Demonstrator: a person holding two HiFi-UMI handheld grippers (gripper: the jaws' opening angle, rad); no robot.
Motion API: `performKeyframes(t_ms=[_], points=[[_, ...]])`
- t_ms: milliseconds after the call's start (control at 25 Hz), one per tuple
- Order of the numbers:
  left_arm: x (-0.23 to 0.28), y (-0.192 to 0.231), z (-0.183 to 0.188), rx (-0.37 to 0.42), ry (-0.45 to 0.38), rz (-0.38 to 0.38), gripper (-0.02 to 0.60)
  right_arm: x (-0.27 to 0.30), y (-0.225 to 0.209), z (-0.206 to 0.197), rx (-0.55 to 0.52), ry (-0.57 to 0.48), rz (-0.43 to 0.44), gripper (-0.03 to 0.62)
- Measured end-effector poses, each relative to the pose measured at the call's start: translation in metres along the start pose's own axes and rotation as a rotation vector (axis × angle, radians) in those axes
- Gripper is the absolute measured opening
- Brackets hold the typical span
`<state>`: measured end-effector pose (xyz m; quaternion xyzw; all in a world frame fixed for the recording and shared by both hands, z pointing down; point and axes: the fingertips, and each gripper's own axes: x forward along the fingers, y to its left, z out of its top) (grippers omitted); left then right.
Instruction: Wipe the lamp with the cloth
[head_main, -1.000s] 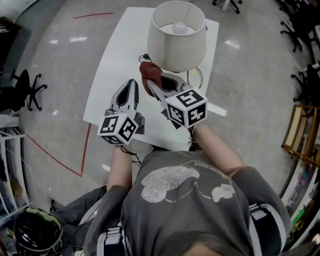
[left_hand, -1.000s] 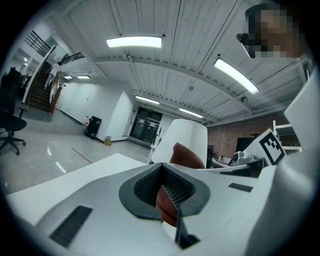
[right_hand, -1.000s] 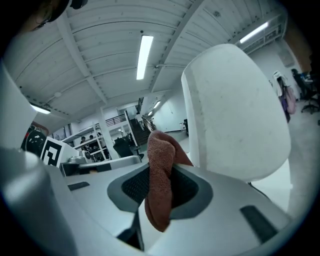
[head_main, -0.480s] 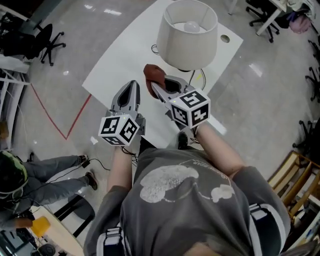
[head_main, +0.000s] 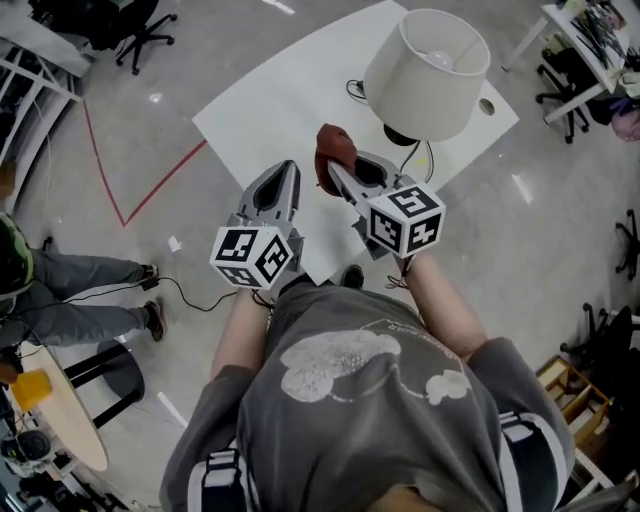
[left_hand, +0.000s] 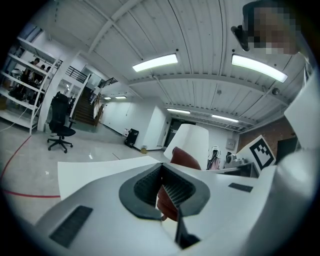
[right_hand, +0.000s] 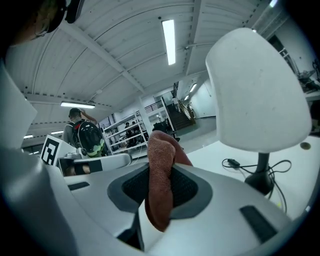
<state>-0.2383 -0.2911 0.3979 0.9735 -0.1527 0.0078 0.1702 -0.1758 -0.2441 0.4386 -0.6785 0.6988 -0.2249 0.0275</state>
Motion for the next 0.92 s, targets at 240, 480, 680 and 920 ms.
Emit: performKeyframes(t_ms=[240,480,680,920], points=[[-0.012,0.016,-0.004,-0.033,0.014,0.01,0.008,0.004,0.006,-0.009,-0.051,0.056,-0.025,0.097],[-0.016,0.044,0.003,-0.05,0.028,-0.03,0.008,0.025,0.007,-0.022,-0.049,0.116,-0.082,0.096],[-0.021,0.024,0.004,-0.043,0.023,-0.076,0.008,0.006,0.009,-0.022,-0.066,0.109,-0.108,0.097],[-0.031,0.024,-0.015,-0.023,0.054,-0.146,0.008,0.008,0.017,-0.04,-0.09,0.118,-0.131,0.095]])
